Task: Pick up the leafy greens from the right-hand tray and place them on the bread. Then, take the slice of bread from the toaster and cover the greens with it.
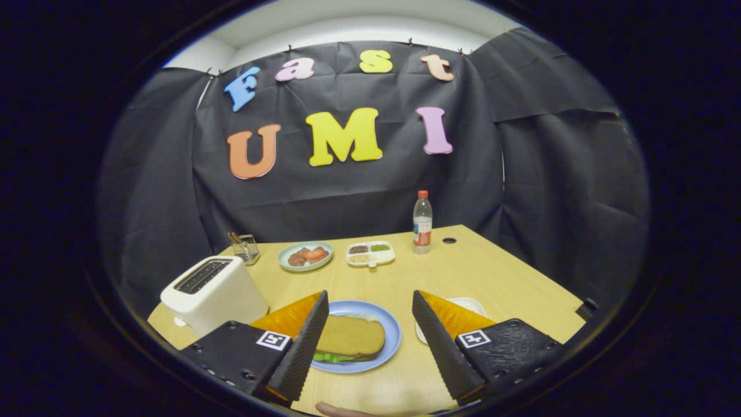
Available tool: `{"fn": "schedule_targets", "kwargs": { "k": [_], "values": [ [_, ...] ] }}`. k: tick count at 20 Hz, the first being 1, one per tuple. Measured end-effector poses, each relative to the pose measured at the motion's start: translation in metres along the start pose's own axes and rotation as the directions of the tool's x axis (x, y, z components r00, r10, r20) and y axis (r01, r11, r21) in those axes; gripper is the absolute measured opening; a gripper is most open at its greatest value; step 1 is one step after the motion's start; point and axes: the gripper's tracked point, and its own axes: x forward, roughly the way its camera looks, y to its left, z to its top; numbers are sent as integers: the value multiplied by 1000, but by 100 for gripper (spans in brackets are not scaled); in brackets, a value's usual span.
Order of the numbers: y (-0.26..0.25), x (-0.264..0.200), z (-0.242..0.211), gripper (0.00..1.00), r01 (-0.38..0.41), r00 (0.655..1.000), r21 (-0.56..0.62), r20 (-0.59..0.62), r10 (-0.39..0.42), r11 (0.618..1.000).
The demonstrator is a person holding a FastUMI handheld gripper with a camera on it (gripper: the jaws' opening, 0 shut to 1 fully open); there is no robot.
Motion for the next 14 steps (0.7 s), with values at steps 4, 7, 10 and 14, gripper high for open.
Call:
{"fn": "schedule_targets", "kwargs": {
  "k": [4, 7, 10, 14],
  "values": [
    [7, -65, 32, 93, -15, 994, -34, 107, 18, 999],
    [13, -112, 48, 93, -38, 986, -52, 161, 46, 998],
    [13, -151, 61, 93, -15, 974, -68, 225, 30, 998],
    [20, -178, 54, 93, -19, 968, -84, 246, 39, 996]
  ]
}}
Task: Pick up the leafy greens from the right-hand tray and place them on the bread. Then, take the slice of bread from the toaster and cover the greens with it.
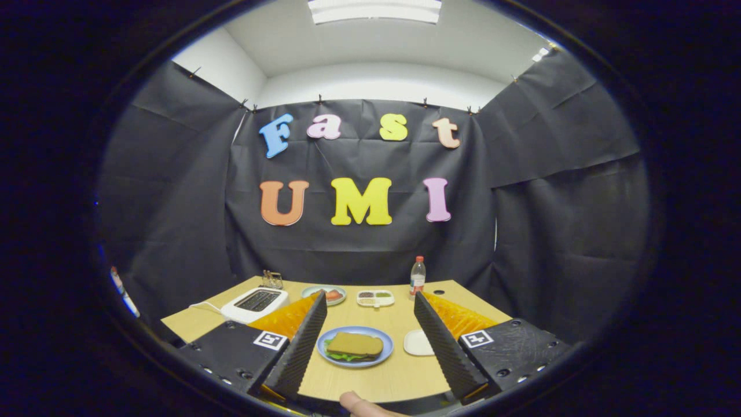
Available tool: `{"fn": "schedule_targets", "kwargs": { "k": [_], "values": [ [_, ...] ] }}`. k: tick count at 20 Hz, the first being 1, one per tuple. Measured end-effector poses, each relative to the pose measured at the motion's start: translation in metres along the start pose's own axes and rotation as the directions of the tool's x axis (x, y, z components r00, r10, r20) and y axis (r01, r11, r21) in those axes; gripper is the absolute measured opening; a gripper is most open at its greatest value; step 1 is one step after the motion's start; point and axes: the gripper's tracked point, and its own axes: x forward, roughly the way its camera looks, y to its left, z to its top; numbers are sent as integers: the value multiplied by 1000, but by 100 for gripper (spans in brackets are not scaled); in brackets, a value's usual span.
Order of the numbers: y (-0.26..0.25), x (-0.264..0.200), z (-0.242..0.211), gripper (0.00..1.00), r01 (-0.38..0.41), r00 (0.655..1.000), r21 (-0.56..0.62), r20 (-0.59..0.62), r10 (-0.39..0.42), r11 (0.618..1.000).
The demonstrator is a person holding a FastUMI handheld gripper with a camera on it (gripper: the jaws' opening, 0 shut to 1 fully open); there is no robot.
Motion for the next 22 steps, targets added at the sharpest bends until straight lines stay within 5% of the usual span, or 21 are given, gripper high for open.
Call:
{"fn": "schedule_targets", "kwargs": {
  "k": [22],
  "values": [
    [-16, -8, -45, 93, -21, 999, -12, -27, 21, 1000]
  ]
}}
